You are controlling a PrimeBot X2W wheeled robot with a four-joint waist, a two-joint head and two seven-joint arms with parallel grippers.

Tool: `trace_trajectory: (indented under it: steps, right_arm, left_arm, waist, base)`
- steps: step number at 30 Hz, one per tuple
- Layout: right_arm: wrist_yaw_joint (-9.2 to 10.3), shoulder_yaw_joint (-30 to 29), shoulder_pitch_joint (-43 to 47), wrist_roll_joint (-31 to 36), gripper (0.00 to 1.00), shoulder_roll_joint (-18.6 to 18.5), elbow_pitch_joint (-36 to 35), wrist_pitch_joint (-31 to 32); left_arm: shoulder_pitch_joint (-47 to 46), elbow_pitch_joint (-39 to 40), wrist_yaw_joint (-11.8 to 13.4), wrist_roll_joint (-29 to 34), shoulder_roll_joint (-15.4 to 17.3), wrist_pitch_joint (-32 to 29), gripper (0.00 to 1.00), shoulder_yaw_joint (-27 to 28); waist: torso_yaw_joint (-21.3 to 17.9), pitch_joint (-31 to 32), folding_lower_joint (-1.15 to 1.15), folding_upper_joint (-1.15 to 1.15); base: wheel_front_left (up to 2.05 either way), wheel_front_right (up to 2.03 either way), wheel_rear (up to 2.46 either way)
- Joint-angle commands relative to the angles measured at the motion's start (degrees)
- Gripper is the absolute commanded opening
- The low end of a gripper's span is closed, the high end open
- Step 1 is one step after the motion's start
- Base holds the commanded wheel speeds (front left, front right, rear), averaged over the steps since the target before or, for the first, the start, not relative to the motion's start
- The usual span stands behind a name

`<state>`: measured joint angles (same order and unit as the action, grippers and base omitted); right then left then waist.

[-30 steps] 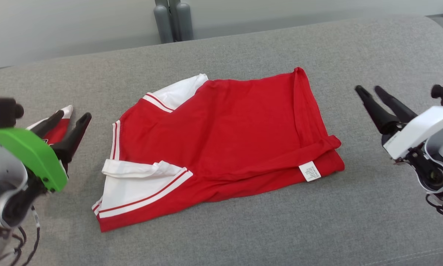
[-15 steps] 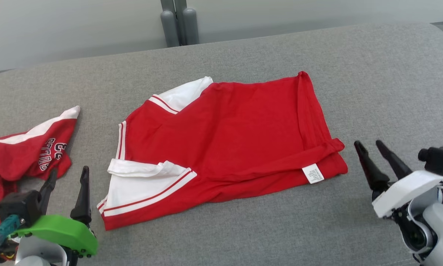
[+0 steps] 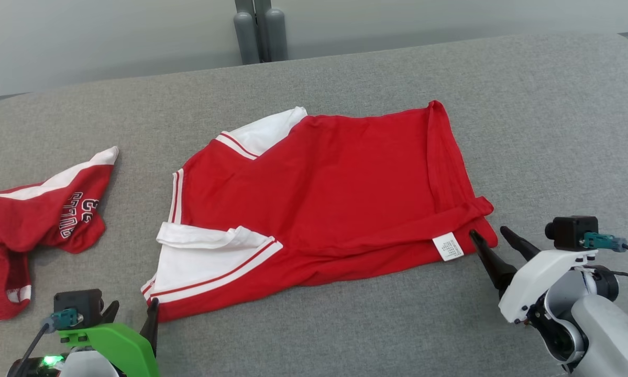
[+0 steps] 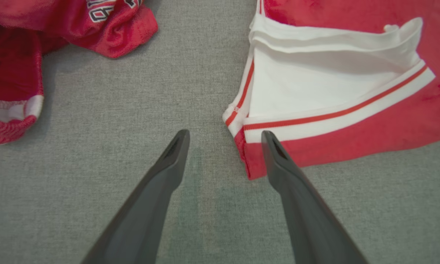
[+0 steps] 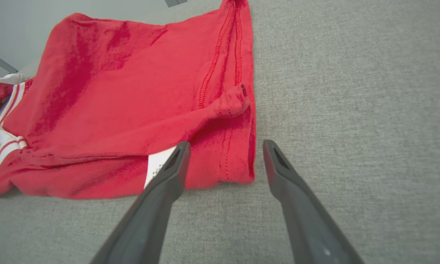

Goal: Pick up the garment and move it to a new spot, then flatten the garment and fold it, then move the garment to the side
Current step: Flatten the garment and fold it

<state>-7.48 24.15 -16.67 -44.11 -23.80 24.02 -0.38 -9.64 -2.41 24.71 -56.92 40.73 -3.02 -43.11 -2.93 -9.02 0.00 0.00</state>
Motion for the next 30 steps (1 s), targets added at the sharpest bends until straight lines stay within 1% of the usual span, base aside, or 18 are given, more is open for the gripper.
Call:
trace_trajectory:
  steps: [1, 5, 8, 11, 14, 17, 18, 19, 20, 21, 22, 23, 26, 30]
  right_arm:
    - [-0.03, -0.5, -0.3, 0.7, 1.0, 0.8, -0.4, 0.6]
    - [-0.03, -1.6, 0.2, 2.5, 1.0, 1.8, -1.6, 3.1]
    - [-0.03, -2.7, 0.8, 4.0, 1.0, 2.6, -2.2, 4.8]
    - [-0.03, -3.6, 1.4, 4.5, 1.0, 3.6, -3.2, 6.2]
    - [-0.03, -4.2, 1.9, 4.6, 1.0, 4.2, -4.1, 7.5]
    - [-0.03, -4.5, 2.4, 4.6, 1.0, 4.8, -5.1, 8.6]
    - [-0.03, -4.5, 2.5, 4.6, 0.9, 4.8, -5.3, 8.9]
    - [-0.03, -4.5, 2.5, 4.7, 0.58, 4.7, -5.6, 9.3]
    - [-0.03, -4.5, 2.5, 4.7, 0.42, 4.7, -5.9, 9.4]
    - [-0.03, -4.6, 2.6, 4.8, 0.0, 4.7, -6.2, 9.6]
    - [-0.03, -4.7, 2.7, 4.8, 0.0, 4.7, -6.4, 9.7]
    - [-0.03, -4.7, 2.8, 4.8, 0.0, 4.6, -6.6, 9.8]
    - [-0.03, -4.7, 3.3, 4.5, 0.0, 4.3, -7.2, 10.2]
    - [-0.03, -5.1, 3.6, 3.7, 0.0, 3.8, -8.0, 10.8]
  left_arm:
    - [-0.9, -0.4, 0.2, -0.3, -0.5, -0.5, 1.0, -0.1]
    - [-1.8, -1.1, -0.8, -1.3, -1.2, -2.7, 1.0, -0.9]
    - [-2.5, -1.4, -1.1, -1.8, -1.8, -3.8, 1.0, -1.2]
    - [-3.2, -2.2, -0.8, -1.8, -2.1, -4.3, 1.0, -1.3]
    - [-3.6, -3.3, -1.4, -2.3, -3.3, -5.0, 1.0, -1.6]
    - [-4.0, -4.5, -2.1, -2.7, -3.7, -5.3, 1.0, -1.8]
    - [-4.0, -4.8, -2.3, -2.7, -3.9, -5.4, 1.0, -1.8]
    - [-4.1, -5.1, -2.5, -2.8, -4.0, -5.2, 0.78, -1.8]
    - [-4.2, -5.2, -2.8, -2.8, -4.2, -5.0, 0.55, -1.8]
    - [-4.3, -5.4, -3.1, -2.9, -4.3, -4.7, 0.32, -1.7]
    - [-4.4, -5.5, -3.4, -2.9, -4.3, -4.5, 0.12, -1.6]
    - [-4.4, -5.7, -3.5, -2.9, -4.3, -4.4, 0.0, -1.5]
    - [-4.4, -5.5, -3.9, -3.2, -4.2, -4.6, 0.0, -1.5]
    - [-3.4, -4.3, -4.1, -3.7, -3.2, -5.2, 0.0, -1.4]
  waist:
    - [-0.1, 0.0, 0.0, 0.0]
    - [-0.4, -0.2, 0.0, 0.0]
    - [-0.6, -0.6, 0.0, 0.0]
    - [-0.8, -1.0, 0.0, 0.0]
    - [-1.2, -1.4, 0.0, 0.0]
    - [-1.5, -1.7, 0.0, 0.0]
    - [-1.5, -1.8, 0.0, 0.0]
    - [-1.6, -1.9, 0.0, 0.0]
    - [-1.6, -1.9, 0.0, 0.0]
    - [-1.6, -1.8, 0.0, 0.0]
    - [-1.6, -1.8, 0.0, 0.0]
    - [-1.5, -1.7, 0.0, 0.0]
    - [-1.3, -1.3, 0.0, 0.0]
    - [-0.9, -0.5, 0.0, 0.0]
  base:
    - [0.0, 0.0, 0.0]
    - [0.0, 0.0, 0.0]
    - [0.0, 0.0, 0.0]
    - [0.0, 0.0, 0.0]
    - [0.0, 0.0, 0.0]
    - [0.0, 0.0, 0.0]
    - [0.0, 0.0, 0.0]
    - [0.0, 0.0, 0.0]
    - [0.0, 0.0, 0.0]
    - [0.0, 0.0, 0.0]
    - [0.0, 0.0, 0.0]
    - [0.0, 0.0, 0.0]
    - [0.0, 0.0, 0.0]
    - [0.0, 0.0, 0.0]
